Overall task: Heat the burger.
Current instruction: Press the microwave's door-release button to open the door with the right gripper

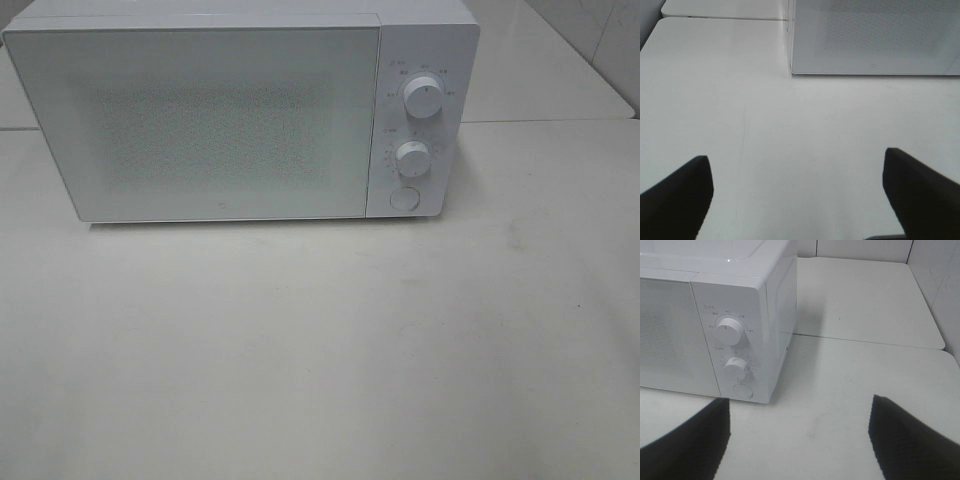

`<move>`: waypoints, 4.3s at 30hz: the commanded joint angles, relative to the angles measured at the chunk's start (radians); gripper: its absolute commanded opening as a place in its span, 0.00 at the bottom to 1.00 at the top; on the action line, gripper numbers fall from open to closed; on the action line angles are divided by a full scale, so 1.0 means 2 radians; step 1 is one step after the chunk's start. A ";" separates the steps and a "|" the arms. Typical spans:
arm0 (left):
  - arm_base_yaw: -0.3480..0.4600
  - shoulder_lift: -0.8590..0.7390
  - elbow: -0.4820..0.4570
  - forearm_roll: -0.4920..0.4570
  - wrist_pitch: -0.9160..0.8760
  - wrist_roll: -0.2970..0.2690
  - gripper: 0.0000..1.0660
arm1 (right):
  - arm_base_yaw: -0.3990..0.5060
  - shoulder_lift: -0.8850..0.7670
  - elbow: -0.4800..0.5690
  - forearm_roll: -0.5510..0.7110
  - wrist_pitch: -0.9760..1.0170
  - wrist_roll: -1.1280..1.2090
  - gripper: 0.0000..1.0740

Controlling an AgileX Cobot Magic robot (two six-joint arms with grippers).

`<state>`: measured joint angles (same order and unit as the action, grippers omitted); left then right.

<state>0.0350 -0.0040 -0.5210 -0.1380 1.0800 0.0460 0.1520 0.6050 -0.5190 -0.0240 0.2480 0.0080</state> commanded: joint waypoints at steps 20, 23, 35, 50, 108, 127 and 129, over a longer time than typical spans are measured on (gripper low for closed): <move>0.000 -0.004 0.002 -0.003 -0.005 0.000 0.79 | -0.002 0.263 0.016 -0.005 -0.317 0.020 0.70; 0.000 -0.004 0.002 -0.003 -0.005 0.000 0.79 | 0.004 0.281 0.032 -0.004 -0.369 0.019 0.70; 0.000 -0.004 0.002 -0.003 -0.005 0.000 0.79 | 0.131 0.390 0.103 0.182 -0.630 -0.098 0.70; 0.000 -0.004 0.002 -0.003 -0.005 0.000 0.79 | 0.264 0.512 0.103 0.347 -0.780 -0.117 0.70; 0.000 -0.004 0.002 -0.003 -0.005 0.000 0.79 | 0.364 0.604 0.055 0.432 -0.792 0.681 0.30; 0.000 -0.004 0.002 -0.003 -0.005 0.000 0.79 | 0.353 0.613 0.027 0.463 -0.715 0.679 0.00; 0.000 -0.004 0.002 -0.003 -0.005 0.000 0.79 | 0.349 0.619 0.022 0.457 -0.714 0.678 0.00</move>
<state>0.0350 -0.0040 -0.5210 -0.1380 1.0800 0.0460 0.8540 1.8420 -0.4680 0.8950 -1.1830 1.3840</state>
